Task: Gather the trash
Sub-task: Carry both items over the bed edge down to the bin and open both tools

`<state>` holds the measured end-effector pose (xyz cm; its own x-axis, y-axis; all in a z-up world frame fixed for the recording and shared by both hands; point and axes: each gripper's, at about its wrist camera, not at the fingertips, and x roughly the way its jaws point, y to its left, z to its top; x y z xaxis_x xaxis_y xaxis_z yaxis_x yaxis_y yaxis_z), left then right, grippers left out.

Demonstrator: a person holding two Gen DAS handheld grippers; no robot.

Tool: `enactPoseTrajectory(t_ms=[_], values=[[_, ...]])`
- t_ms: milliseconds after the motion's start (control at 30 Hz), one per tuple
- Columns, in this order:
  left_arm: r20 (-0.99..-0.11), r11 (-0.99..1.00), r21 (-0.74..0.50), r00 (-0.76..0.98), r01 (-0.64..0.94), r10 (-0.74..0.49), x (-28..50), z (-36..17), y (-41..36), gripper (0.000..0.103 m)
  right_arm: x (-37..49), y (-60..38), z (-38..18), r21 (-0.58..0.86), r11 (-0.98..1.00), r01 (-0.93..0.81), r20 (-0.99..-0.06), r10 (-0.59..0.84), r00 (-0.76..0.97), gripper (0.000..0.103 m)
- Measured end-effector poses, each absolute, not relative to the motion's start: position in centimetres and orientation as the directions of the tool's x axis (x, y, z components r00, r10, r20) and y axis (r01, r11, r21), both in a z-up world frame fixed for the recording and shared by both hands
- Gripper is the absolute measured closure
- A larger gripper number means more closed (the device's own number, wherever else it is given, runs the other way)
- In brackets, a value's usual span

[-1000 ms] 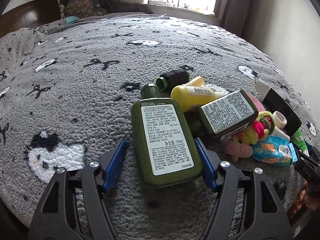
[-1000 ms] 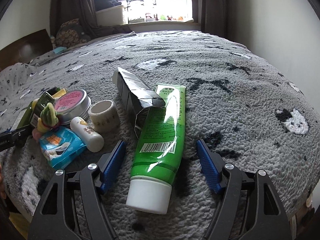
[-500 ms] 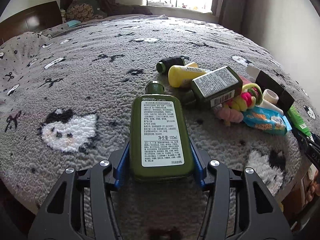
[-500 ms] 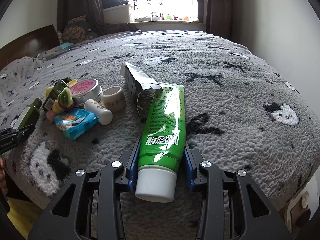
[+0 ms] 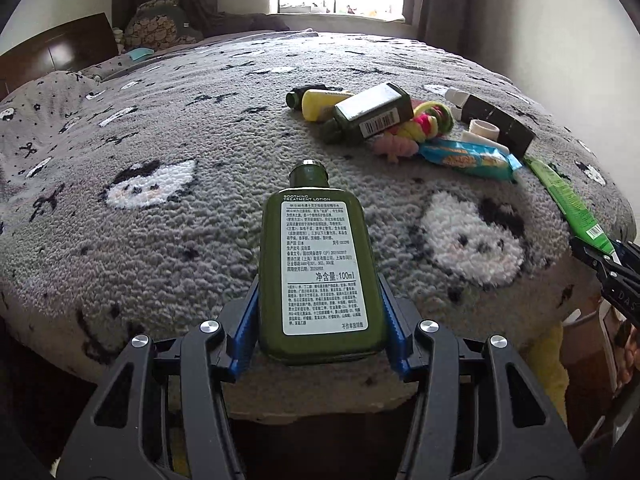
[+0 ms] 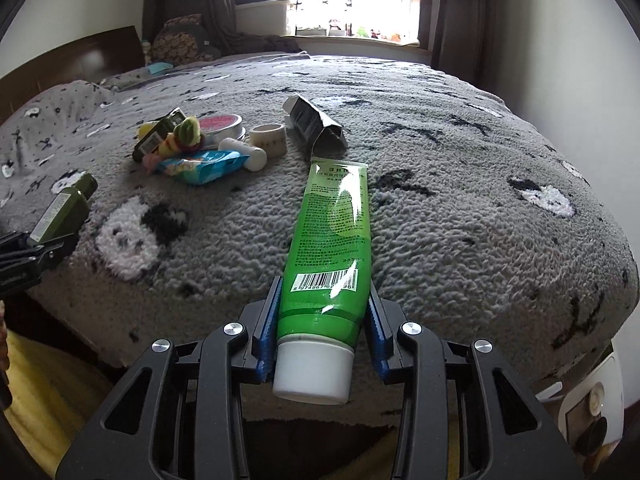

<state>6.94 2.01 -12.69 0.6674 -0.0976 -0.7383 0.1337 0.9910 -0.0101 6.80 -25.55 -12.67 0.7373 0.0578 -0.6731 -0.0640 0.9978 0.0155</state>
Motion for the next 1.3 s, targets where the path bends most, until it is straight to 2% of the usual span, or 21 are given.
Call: enactPoseTrajectory(t_ms=[200,467,800,1000,1300], values=[[-0.741,0.982,-0.016,0.657,0.191,-0.139,3.3,-13.0,0.8,0.053,4.9,-24.7,-12.7,0.106,0.984,-0.146,-0.677,0.179,0.714,0.065],[-0.77,0.967,-0.043,0.608,0.251,-0.193,0.2,-15.0,-0.6,0.053,2.6,-23.0,-13.4,0.102,0.975,-0.197,-0.702,0.211,0.681,0.065],[-0.841,0.939,-0.12,0.469,0.323,-0.269,-0.9,-19.9,-2.9,0.055,1.7,-20.9,-17.8,0.141,0.958,-0.251,-0.782,0.263,0.564,0.066],[-0.899,0.93,-0.088,0.373,0.357,-0.228,-1.0,-24.0,-4.5,0.055,1.7,-20.1,-20.0,0.132,0.957,-0.258,-0.82,0.252,0.514,0.067],[-0.918,0.933,-0.074,0.342,0.351,-0.202,-1.6,-25.6,-4.2,0.055,1.4,-19.8,-22.5,0.162,0.952,-0.261,-0.856,0.267,0.442,0.068]])
